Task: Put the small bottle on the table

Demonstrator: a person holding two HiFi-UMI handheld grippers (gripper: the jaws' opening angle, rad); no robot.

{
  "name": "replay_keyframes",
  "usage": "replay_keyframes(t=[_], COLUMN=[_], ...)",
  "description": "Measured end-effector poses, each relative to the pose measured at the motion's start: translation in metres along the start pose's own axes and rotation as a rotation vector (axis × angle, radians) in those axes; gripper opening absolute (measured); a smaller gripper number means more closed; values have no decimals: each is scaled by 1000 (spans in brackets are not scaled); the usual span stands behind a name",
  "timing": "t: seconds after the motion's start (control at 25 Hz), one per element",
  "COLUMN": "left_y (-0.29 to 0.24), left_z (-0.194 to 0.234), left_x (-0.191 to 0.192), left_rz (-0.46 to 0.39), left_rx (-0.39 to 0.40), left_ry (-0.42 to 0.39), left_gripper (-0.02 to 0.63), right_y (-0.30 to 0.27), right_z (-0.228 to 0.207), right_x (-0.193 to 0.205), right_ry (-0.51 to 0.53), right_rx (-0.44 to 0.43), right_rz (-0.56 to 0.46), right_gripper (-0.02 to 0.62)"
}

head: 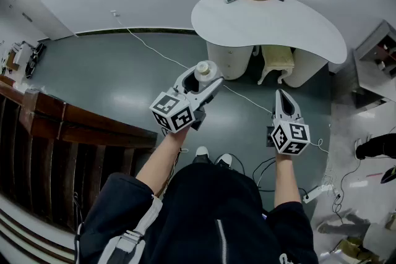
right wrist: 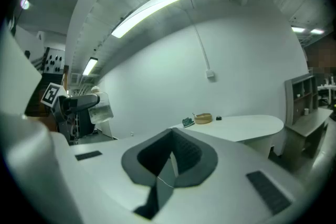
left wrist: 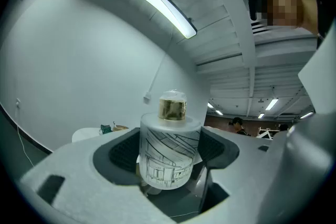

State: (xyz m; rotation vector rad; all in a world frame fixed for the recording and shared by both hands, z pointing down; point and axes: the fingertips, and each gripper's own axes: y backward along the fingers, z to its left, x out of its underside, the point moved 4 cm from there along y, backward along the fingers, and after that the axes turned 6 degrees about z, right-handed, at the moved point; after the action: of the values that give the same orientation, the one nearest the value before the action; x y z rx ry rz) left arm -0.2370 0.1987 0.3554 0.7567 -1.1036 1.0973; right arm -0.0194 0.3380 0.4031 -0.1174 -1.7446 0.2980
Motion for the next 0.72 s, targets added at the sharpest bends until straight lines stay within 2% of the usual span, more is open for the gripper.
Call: replay_keyframes(t=[0.28,0.72], left_y=[15,8], left_z=[8,21], left_x=[-5,2], left_rz=[-1,33], left_rx=[3,1], left_ry=[-3,-2], left_gripper=[337,339], right_y=[-1,-4], right_z=[18,15], right_x=[-8,-9], right_ry=[12,27], right_rx=[-10,7], right_rz=[-20,-17], right_gripper=[-5,2])
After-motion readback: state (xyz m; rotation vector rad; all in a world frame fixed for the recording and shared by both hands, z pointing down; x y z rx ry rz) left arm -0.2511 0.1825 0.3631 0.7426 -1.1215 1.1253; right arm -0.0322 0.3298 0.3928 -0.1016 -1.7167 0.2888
